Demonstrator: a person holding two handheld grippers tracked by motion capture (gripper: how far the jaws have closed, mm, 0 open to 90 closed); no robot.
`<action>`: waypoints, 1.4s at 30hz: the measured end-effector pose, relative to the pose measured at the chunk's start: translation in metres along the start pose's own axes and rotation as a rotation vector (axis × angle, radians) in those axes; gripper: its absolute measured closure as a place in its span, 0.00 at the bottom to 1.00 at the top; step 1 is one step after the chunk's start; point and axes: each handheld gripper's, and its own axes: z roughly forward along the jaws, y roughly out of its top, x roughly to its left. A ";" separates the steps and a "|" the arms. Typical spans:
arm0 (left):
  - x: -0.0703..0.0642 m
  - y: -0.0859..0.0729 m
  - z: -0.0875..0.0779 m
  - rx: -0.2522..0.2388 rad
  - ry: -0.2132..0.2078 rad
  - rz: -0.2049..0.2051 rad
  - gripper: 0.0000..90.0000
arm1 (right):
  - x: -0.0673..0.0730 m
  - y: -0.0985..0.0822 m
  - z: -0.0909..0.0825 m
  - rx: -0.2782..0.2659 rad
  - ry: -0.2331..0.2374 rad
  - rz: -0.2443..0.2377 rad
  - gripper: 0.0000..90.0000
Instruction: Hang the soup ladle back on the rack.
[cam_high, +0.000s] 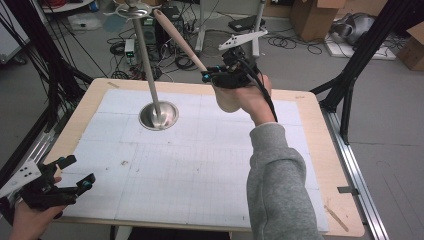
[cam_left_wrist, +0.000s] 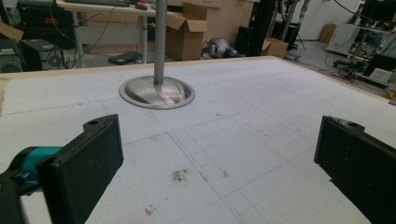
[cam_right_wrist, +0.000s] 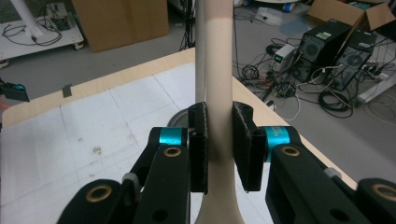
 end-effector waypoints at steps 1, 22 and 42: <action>0.000 0.000 0.000 0.000 -0.001 -0.001 0.02 | 0.000 0.001 0.001 0.002 0.002 -0.002 0.86; 0.003 -0.001 -0.003 -0.001 0.003 -0.008 0.02 | 0.001 -0.003 0.017 0.009 0.004 0.031 0.86; 0.005 -0.001 -0.004 -0.005 0.002 -0.014 0.02 | 0.005 -0.008 0.040 0.028 0.027 0.050 0.86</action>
